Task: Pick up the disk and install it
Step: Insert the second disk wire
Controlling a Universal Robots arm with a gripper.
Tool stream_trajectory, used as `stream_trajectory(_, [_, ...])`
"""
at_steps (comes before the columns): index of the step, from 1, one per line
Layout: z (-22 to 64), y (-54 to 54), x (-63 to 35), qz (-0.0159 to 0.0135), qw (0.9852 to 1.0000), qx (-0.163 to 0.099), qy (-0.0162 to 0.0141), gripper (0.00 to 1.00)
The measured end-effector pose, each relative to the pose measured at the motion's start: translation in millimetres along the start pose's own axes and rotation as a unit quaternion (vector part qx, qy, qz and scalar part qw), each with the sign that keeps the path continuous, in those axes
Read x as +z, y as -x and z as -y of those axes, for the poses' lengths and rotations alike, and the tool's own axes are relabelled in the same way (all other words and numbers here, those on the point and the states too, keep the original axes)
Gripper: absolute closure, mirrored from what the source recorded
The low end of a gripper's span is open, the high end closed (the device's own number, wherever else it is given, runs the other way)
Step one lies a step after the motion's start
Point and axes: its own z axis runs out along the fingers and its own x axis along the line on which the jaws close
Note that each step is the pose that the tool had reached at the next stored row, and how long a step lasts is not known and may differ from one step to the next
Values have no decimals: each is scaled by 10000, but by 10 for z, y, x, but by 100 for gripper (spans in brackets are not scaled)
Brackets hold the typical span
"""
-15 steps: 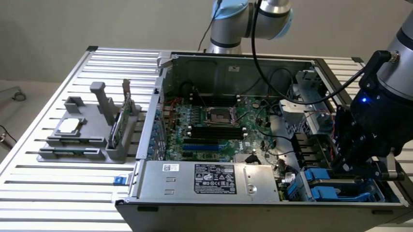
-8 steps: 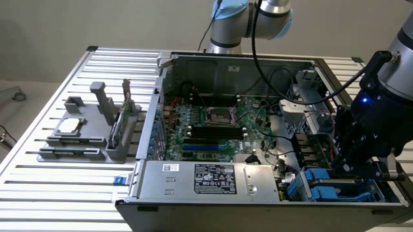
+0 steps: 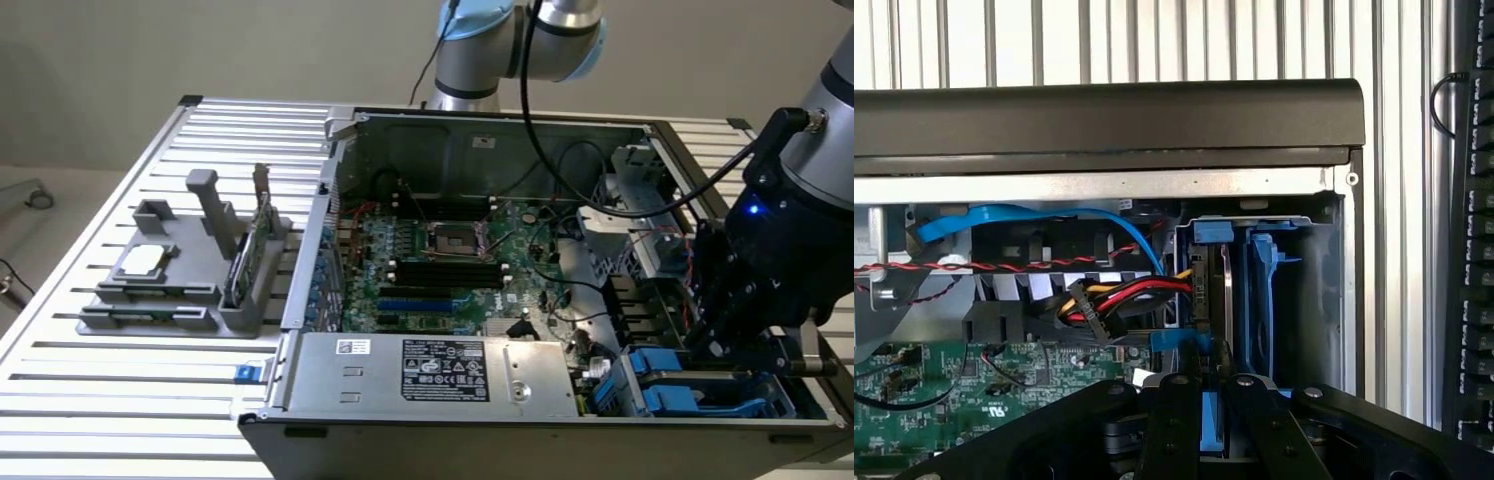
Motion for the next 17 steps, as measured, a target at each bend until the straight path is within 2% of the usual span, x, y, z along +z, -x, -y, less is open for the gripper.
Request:
stream_trajectory(10, [0,1,8,-5,10000,0,0,84])
stream_trajectory(17, [-3,1,-30,-5,10000,0,-1,84])
